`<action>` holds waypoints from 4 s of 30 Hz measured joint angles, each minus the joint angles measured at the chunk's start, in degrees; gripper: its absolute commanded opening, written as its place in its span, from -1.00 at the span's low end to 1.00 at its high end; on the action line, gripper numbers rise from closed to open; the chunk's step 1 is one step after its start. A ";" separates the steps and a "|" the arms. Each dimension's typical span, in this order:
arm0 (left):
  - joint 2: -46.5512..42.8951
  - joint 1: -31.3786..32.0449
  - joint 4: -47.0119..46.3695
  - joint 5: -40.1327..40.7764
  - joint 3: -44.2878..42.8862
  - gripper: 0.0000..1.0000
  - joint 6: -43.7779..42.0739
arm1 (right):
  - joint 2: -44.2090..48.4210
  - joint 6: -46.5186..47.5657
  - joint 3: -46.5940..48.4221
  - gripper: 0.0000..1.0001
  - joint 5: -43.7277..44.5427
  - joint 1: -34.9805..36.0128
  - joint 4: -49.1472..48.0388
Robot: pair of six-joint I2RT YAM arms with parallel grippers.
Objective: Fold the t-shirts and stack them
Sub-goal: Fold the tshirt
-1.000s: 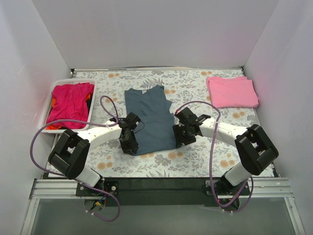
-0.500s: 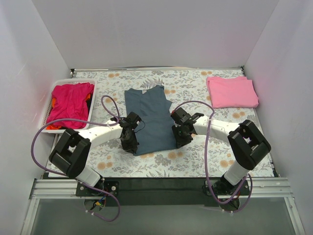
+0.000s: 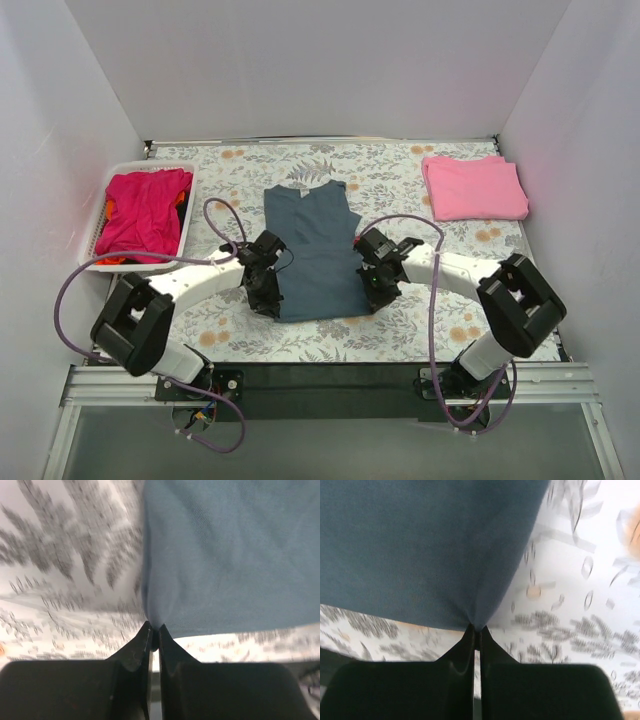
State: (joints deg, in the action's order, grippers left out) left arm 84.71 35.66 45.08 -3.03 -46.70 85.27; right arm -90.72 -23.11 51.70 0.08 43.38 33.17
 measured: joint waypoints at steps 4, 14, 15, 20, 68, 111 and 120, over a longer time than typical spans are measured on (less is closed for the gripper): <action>-8.94 0.81 1.46 -5.97 2.97 -1.00 -0.68 | 6.99 0.61 -4.85 -0.97 -3.78 0.87 5.77; -18.45 1.29 10.56 -8.81 -4.33 -1.00 -0.61 | 13.73 2.23 7.65 -0.97 -4.81 0.68 20.92; -17.16 1.16 10.73 -7.48 -6.78 -1.00 -0.59 | 12.85 2.78 10.40 -0.97 -4.20 0.22 22.05; -10.78 -1.64 9.49 -1.07 -15.08 -1.00 -0.70 | 8.55 5.84 22.12 -0.97 -0.66 -2.58 24.96; 25.68 -19.17 -18.62 0.39 -30.88 -0.69 -14.60 | -33.00 15.74 60.92 -0.71 -5.88 -18.91 20.22; 41.42 -20.65 -26.32 -7.02 -47.36 0.29 -12.87 | -42.71 5.01 55.28 -0.28 -37.40 -30.58 -13.60; 18.12 -20.11 -27.02 -11.23 -26.27 0.18 -9.35 | -25.16 0.31 30.58 -0.28 -47.89 -27.56 -23.65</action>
State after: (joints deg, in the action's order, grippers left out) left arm 102.83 15.55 18.06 -14.26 -72.97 75.92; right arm -115.87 -22.81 82.28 -47.81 15.81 9.52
